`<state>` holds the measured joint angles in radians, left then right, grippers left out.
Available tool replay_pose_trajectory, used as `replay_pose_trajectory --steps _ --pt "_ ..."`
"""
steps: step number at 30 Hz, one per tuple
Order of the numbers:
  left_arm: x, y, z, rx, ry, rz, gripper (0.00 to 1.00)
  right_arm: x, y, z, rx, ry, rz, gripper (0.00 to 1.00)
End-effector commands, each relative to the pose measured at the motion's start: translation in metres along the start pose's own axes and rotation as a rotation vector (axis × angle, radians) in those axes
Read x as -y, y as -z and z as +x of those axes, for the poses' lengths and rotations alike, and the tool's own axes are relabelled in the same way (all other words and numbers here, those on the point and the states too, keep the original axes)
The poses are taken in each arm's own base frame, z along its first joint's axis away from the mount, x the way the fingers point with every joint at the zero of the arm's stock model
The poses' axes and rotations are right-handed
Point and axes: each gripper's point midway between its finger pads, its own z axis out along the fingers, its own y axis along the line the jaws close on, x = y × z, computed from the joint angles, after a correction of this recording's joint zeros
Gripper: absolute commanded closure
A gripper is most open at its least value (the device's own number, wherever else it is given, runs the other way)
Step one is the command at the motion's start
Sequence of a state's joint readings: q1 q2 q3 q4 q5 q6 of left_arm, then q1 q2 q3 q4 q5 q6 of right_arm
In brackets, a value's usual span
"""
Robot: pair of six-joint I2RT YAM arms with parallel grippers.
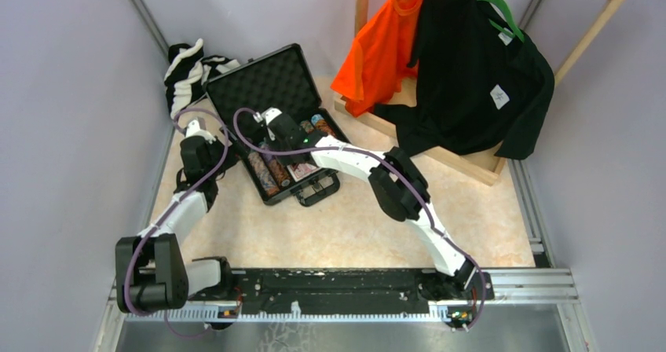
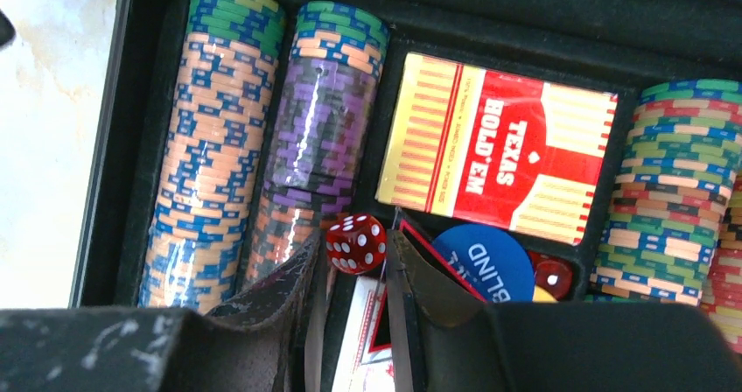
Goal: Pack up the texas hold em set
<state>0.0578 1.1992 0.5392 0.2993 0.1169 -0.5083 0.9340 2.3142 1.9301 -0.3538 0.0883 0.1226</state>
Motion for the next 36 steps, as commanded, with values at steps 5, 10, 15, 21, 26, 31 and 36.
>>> replay_pose_trajectory --steps 5,10,15,21,26,31,36 --pt "0.001 -0.003 -0.001 0.003 0.001 0.023 0.01 -0.005 0.003 -0.029 0.076 -0.001 -0.005 0.53" --pt "0.001 -0.005 0.001 -0.005 0.004 0.026 0.01 -0.001 0.010 -0.038 0.103 0.004 0.009 0.47" --pt "0.002 -0.005 0.001 -0.007 0.004 0.031 0.01 0.000 0.019 -0.046 0.139 -0.022 0.013 0.53" --pt "0.003 -0.004 0.001 -0.006 0.005 0.035 0.01 0.001 0.017 -0.042 0.135 -0.067 0.018 0.90" --pt "0.004 -0.003 0.000 -0.004 0.004 0.038 0.01 0.005 0.012 -0.032 0.121 -0.083 0.030 0.92" --pt "0.003 -0.004 0.002 -0.008 0.006 0.039 0.01 0.005 0.009 -0.025 0.102 -0.092 0.020 0.91" --pt "0.006 -0.005 0.002 -0.016 0.006 0.050 0.01 0.008 0.015 -0.031 0.124 -0.087 0.028 0.90"
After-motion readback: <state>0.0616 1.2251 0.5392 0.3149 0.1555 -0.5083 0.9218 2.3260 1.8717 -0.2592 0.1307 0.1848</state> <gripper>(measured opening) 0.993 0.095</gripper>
